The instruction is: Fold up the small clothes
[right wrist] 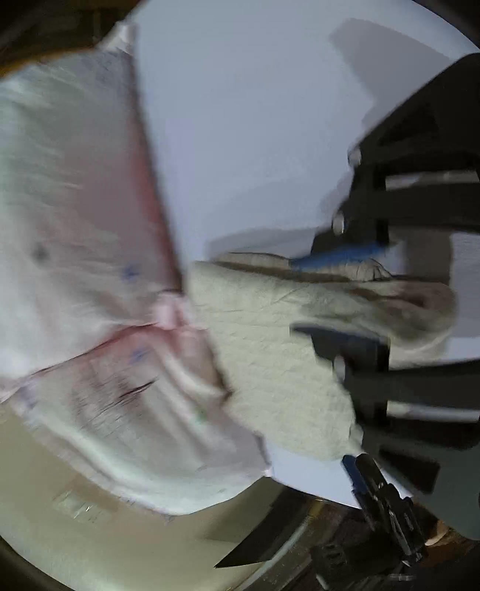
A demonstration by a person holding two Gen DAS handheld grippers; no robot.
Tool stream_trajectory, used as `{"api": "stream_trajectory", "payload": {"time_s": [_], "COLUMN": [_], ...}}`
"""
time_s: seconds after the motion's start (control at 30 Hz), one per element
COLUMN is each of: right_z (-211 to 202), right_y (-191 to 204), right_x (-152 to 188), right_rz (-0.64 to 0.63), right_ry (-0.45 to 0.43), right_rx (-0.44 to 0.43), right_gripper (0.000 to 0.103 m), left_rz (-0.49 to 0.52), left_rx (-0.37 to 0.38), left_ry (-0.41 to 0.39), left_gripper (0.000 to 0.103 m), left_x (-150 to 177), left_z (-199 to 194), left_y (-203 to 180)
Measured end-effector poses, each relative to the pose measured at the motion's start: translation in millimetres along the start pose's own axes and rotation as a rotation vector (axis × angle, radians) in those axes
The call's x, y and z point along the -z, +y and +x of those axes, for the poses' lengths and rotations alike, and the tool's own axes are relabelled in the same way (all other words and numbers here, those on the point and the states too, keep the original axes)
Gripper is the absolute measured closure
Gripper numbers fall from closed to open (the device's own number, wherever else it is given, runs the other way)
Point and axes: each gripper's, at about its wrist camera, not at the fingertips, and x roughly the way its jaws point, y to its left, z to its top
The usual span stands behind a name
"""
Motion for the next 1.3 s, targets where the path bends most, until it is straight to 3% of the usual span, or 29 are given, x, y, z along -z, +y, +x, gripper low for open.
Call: {"api": "stream_trajectory", "payload": {"time_s": [0.07, 0.13, 0.2, 0.23, 0.3, 0.33, 0.37, 0.4, 0.43, 0.5, 0.53, 0.63, 0.77, 0.87, 1.3], "right_z": [-19.7, -17.9, 6.2, 30.7, 21.6, 10.5, 0.2, -13.0, -29.2, -43.8, -48.4, -39.2, -6.4, 8.0, 18.0], "right_y": [14.8, 30.6, 33.4, 32.3, 37.2, 38.0, 37.1, 36.4, 34.1, 38.2, 37.5, 38.5, 42.1, 52.3, 64.9], "right_x": [5.7, 18.9, 33.3, 42.7, 45.9, 44.9, 45.1, 49.5, 54.3, 64.4, 71.9, 87.5, 93.5, 98.0, 118.7], "right_rz": [-0.060, -0.122, -0.154, -0.188, -0.216, -0.204, -0.193, -0.184, -0.179, -0.183, -0.186, -0.212, -0.193, -0.233, -0.318], "right_ry": [-0.047, 0.019, 0.131, 0.205, 0.151, 0.143, 0.123, 0.091, 0.034, -0.034, -0.050, 0.008, 0.107, 0.119, 0.182], "right_rx": [-0.070, -0.124, -0.066, 0.005, 0.009, -0.005, -0.028, -0.047, -0.052, -0.006, 0.062, 0.222, 0.213, 0.249, 0.362], "right_gripper": [0.040, 0.040, 0.040, 0.040, 0.040, 0.033, 0.025, 0.006, 0.002, 0.002, 0.002, 0.002, 0.002, 0.002, 0.002], "left_rz": [-0.015, -0.039, -0.073, -0.086, -0.107, -0.103, -0.097, -0.090, -0.082, -0.038, -0.023, 0.043, 0.076, 0.073, 0.106], "left_rx": [-0.001, -0.007, -0.007, -0.007, -0.013, -0.017, -0.026, -0.058, -0.089, -0.145, -0.162, -0.233, -0.258, -0.287, -0.363], "left_ry": [-0.041, -0.060, -0.057, -0.051, -0.036, -0.035, -0.035, -0.038, -0.045, -0.059, -0.058, -0.051, -0.001, 0.053, 0.099], "left_gripper": [0.047, 0.046, 0.046, 0.046, 0.046, 0.041, 0.028, 0.022, 0.015, 0.012, 0.009, 0.001, 0.001, 0.001, 0.001], "left_x": [1.9, 3.0, 5.8, 7.9, 15.9, 21.2, 25.0, 30.8, 35.3, 45.6, 48.1, 58.2, 67.2, 69.9, 69.4], "left_z": [-12.0, -17.2, -18.9, -19.1, -21.5, -24.2, -26.2, -29.3, -31.6, -34.3, -33.3, -25.9, -5.7, 7.5, 14.5], "left_y": [6.7, 14.6, 23.7, 28.0, 35.8, 37.8, 38.7, 39.1, 38.6, 31.6, 29.4, 15.7, 11.0, 13.8, 11.1]}}
